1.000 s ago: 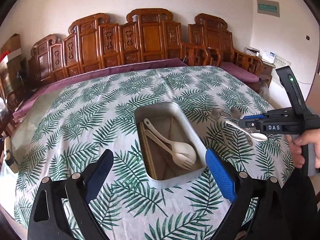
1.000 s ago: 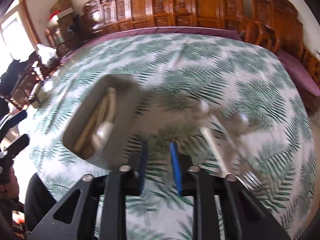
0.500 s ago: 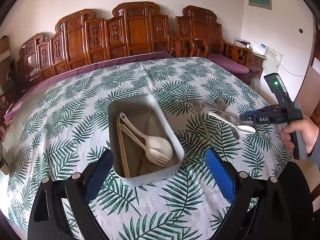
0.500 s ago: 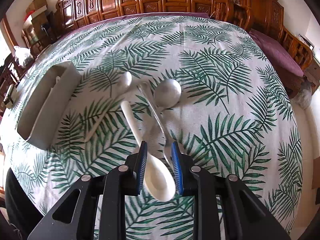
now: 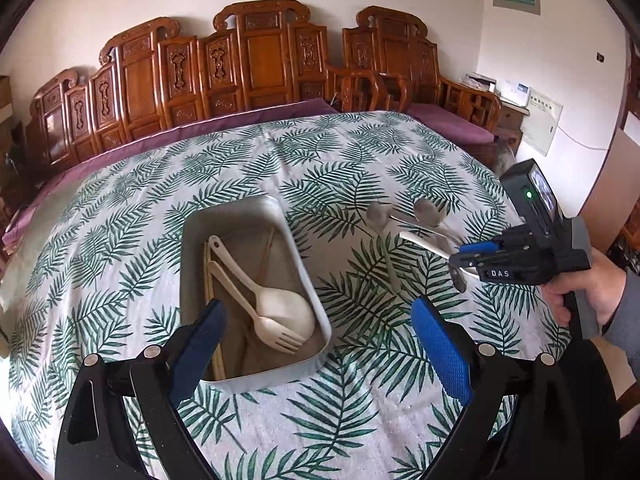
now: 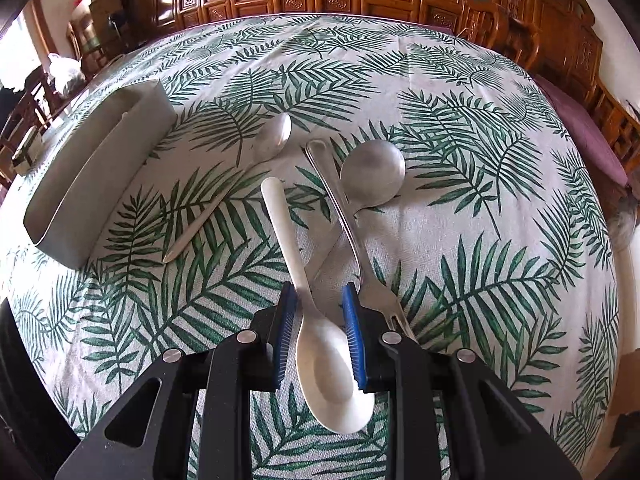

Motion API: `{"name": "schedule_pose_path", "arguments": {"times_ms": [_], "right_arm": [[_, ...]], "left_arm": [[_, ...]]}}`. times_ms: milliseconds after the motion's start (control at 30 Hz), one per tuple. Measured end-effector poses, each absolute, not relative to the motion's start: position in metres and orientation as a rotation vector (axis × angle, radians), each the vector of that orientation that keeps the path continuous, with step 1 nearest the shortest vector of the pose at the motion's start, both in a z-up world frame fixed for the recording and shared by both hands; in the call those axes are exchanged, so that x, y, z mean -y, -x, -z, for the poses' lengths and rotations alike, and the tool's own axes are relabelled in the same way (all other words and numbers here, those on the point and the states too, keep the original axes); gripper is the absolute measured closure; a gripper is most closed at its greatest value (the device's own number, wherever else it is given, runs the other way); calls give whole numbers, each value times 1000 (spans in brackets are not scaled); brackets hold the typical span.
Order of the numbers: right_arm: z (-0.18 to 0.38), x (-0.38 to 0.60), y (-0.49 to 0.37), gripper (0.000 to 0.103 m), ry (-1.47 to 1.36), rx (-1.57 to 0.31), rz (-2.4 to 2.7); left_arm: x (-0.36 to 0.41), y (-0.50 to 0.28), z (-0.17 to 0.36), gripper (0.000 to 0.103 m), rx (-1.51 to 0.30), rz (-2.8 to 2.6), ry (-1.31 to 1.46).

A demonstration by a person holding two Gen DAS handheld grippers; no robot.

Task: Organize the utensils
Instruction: 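Move the right gripper back to the pile and grasp a white plastic spoon, then grasp a metal spoon with the left gripper while the right gripper holds the white spoon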

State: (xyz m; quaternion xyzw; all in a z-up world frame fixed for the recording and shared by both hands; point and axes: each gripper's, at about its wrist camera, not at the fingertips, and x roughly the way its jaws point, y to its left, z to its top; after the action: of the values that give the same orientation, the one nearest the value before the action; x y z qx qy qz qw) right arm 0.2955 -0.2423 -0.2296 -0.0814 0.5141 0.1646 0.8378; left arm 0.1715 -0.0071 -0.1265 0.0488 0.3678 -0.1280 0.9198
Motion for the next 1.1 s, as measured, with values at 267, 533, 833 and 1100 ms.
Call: {"name": "schedule_pose_path", "arguments": {"times_ms": [267,533,833,1100], "right_arm": [[230,251,-299,91,161,-1120,-297],[232,251,-298,89,185,-1119,-300],[227,244,-287,96,187,-1105,-347],[199,267,-268,96,122,-1039,-386]], "left_arm": [[19,-170,134,13,-783,280,-125],[28,-169,133,13,-787,289,-146],[44,-175,134,13,-802,288,-167],[67,-194,141,13,-821,293,-190]]}}
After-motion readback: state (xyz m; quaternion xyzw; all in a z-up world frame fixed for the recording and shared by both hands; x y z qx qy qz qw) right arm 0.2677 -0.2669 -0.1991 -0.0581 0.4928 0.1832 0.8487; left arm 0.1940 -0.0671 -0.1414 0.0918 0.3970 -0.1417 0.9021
